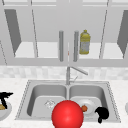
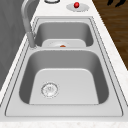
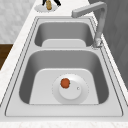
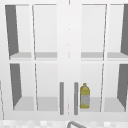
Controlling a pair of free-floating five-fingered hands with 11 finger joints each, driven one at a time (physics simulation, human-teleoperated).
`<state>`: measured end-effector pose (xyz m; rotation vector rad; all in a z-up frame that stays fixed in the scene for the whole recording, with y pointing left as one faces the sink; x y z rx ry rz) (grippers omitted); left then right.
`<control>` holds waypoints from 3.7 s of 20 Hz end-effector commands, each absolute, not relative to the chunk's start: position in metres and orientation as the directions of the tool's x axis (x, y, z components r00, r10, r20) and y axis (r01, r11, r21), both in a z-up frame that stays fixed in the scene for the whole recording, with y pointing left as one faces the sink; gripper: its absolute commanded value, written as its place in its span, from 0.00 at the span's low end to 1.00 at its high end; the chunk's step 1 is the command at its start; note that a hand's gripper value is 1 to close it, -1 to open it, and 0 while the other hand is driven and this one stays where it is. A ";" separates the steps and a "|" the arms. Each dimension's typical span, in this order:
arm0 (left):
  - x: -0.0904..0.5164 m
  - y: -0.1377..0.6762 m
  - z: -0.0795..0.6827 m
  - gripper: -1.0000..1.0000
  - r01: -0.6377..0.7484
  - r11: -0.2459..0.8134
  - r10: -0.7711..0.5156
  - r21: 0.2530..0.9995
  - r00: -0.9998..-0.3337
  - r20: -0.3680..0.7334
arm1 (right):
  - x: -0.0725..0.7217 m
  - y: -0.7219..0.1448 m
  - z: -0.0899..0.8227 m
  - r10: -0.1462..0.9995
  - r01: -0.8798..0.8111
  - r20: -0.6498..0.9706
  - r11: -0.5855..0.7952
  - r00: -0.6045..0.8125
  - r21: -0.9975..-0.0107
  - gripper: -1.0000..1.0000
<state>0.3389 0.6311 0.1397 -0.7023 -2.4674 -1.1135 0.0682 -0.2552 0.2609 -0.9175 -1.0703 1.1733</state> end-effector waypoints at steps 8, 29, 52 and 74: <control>0.344 0.584 0.138 0.00 0.553 0.553 0.241 0.623 -0.822 0.516 | 0.068 -0.255 0.261 0.986 -0.250 0.160 0.169 0.055 -0.953 0.50; 0.338 0.506 0.149 0.00 0.565 0.549 0.273 0.616 -0.818 0.506 | 0.068 -0.255 0.261 0.986 -0.250 0.160 0.169 0.055 -0.953 0.50; 0.294 0.446 0.201 0.00 0.300 0.743 0.158 0.598 -0.947 0.279 | 0.068 -0.255 0.261 0.986 -0.250 0.160 0.169 0.055 -0.953 0.50; 0.276 0.427 0.229 0.00 0.135 0.863 0.044 0.487 -0.980 0.194 | 0.068 -0.255 0.261 0.986 -0.250 0.160 0.169 0.055 -0.953 0.50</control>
